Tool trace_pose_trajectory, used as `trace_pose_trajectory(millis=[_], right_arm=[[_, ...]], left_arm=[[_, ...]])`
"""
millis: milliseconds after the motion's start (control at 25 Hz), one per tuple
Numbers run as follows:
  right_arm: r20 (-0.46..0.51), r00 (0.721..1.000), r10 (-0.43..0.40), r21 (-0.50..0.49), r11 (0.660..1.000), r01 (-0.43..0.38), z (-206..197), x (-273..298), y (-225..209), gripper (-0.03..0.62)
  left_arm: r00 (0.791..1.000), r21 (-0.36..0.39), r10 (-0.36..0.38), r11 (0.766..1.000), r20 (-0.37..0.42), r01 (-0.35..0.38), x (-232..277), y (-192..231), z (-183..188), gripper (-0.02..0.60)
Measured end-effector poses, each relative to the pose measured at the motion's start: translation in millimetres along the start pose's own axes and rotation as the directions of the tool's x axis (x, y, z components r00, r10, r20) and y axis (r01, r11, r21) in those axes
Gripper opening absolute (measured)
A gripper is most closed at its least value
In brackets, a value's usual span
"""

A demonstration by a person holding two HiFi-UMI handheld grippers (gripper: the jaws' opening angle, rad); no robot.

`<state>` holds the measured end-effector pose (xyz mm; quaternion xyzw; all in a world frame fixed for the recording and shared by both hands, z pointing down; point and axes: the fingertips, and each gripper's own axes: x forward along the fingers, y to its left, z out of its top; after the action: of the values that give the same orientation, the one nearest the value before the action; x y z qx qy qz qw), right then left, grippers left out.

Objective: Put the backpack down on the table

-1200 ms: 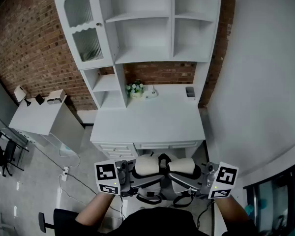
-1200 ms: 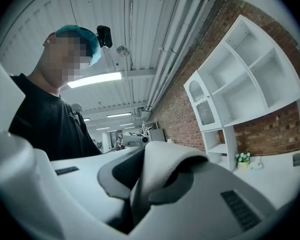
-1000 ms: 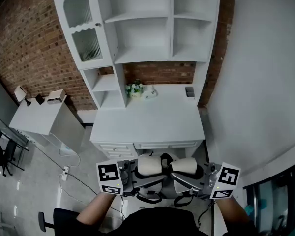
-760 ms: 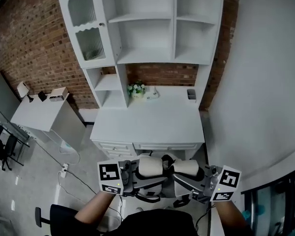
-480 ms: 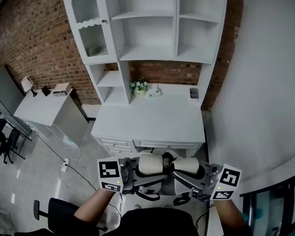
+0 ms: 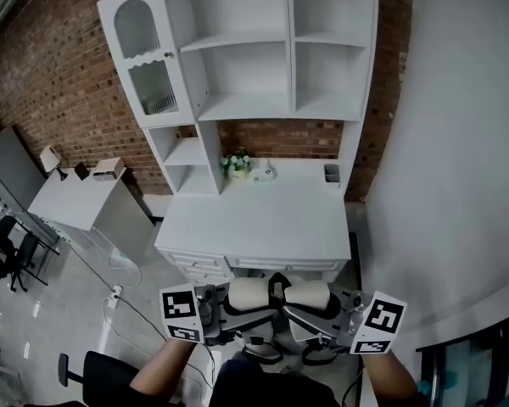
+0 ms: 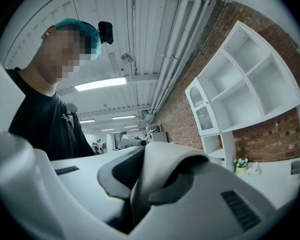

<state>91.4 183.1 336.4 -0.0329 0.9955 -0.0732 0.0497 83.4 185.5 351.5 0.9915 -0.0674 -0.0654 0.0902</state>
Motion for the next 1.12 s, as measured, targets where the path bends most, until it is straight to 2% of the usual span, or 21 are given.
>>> trace_pose_trajectory(millis=[360,760,1000,1120], right_arm=[[-0.006,1.0,-0.029,0.038,0.999,0.029,-2.9,-2.2,-41.1,0.048],[-0.033,0.999,-0.026,0.076,0.997,0.028,2.4,35.2,-124.4,0.048],[-0.025,0.999,-0.036,0.081,0.996,0.038,18.2,66.3,-178.8,0.048],[-0.009,0.999,-0.034,0.088,0.996,0.035,31.3,79.1,-201.4,0.048]], left_arm=[[0.999,-0.017,-0.038,0.999,0.026,0.038,6.4,39.9,1.9,0.06],[1.0,-0.014,-0.026,1.0,0.008,0.026,-12.3,130.9,20.2,0.058],[0.998,-0.043,-0.025,0.999,0.05,0.027,-33.3,191.1,50.0,0.058],[0.998,-0.033,-0.039,0.999,0.044,0.04,-37.7,214.4,63.9,0.058]])
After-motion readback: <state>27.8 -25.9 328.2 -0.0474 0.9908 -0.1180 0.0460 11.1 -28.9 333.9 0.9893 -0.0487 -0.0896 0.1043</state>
